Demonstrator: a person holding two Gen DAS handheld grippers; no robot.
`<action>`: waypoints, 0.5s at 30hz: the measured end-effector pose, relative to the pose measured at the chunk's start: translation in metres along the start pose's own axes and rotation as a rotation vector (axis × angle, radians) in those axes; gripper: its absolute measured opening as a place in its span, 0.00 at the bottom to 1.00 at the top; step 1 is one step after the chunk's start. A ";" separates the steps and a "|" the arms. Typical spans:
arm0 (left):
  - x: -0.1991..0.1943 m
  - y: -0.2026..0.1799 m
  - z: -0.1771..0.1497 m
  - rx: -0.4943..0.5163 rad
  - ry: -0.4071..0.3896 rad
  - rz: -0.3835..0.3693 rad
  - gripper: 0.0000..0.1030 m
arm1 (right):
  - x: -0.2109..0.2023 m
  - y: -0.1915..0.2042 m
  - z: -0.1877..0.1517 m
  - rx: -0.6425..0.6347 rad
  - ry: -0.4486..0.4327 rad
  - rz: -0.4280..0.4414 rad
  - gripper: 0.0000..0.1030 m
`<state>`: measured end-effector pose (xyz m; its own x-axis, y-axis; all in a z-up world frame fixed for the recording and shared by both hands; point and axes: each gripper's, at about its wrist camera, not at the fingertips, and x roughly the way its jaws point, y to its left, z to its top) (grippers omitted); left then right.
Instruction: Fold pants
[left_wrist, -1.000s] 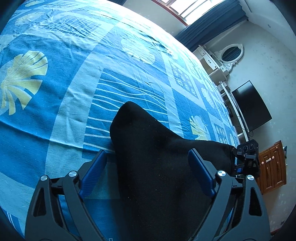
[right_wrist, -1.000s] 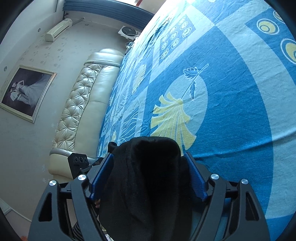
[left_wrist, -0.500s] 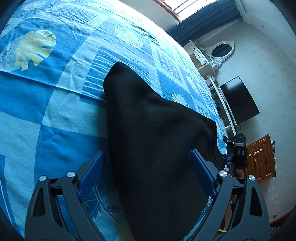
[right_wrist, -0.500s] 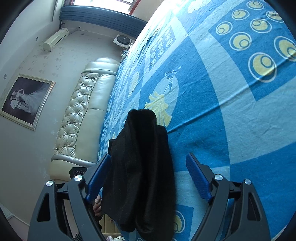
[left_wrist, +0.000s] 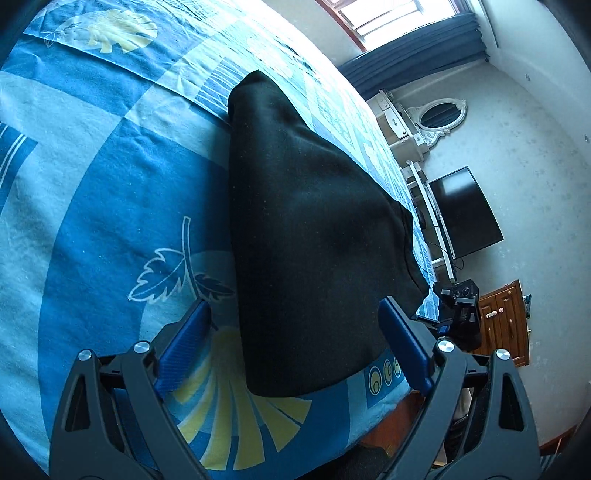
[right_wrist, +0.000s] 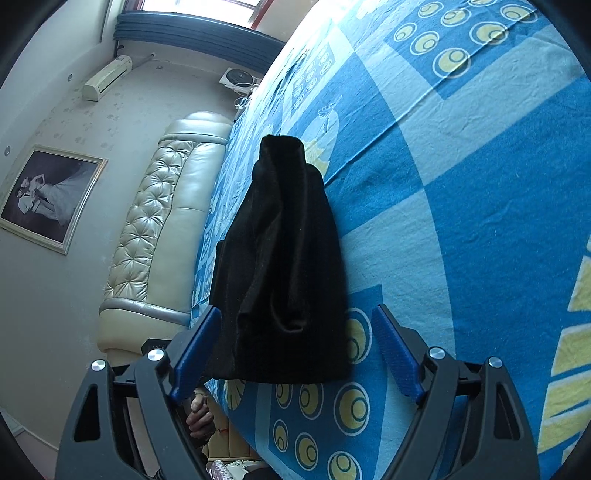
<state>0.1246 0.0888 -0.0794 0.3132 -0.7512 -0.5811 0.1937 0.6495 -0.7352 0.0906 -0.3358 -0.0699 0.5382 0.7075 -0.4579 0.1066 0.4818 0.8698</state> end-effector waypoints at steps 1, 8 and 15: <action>0.001 -0.001 -0.001 -0.006 0.001 -0.008 0.89 | 0.001 0.001 -0.004 0.004 0.001 0.003 0.81; 0.009 -0.011 -0.010 -0.022 -0.006 -0.042 0.89 | 0.022 0.012 -0.008 0.023 0.014 -0.005 0.84; 0.021 -0.003 -0.006 -0.086 0.005 -0.017 0.59 | 0.028 0.011 -0.010 0.005 0.041 -0.063 0.69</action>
<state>0.1254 0.0706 -0.0914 0.3058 -0.7629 -0.5696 0.1184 0.6241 -0.7723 0.0987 -0.3054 -0.0751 0.4960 0.6961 -0.5191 0.1437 0.5237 0.8397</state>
